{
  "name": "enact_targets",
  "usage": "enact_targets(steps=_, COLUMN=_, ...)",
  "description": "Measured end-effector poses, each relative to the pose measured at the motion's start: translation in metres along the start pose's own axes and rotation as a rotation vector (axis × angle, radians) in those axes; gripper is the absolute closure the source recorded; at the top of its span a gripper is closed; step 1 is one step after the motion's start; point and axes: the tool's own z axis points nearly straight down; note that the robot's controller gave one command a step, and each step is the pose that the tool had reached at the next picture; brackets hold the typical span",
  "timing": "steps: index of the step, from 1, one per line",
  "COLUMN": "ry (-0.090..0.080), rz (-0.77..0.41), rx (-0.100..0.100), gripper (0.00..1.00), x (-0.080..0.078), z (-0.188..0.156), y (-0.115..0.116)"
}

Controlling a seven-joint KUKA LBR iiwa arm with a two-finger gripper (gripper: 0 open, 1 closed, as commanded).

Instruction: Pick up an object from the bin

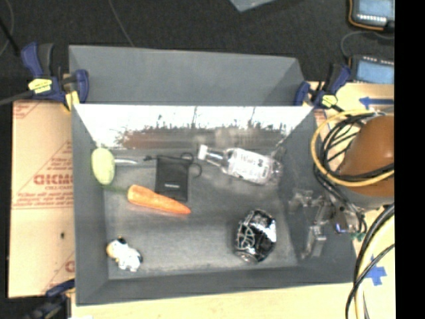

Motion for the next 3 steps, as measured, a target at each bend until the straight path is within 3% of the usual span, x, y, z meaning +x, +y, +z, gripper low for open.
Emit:
enact_targets(steps=1, ry=-0.001, rz=-0.115, rx=0.001, gripper=0.0, x=0.0, z=0.002, y=0.024)
enact_targets(steps=2, ry=-0.004, rz=-0.368, rx=0.001, gripper=0.0, x=-0.01, z=0.002, y=0.05)
enact_targets(steps=3, ry=-0.007, rz=-0.302, rx=0.001, gripper=0.0, x=-0.028, z=0.018, y=0.078)
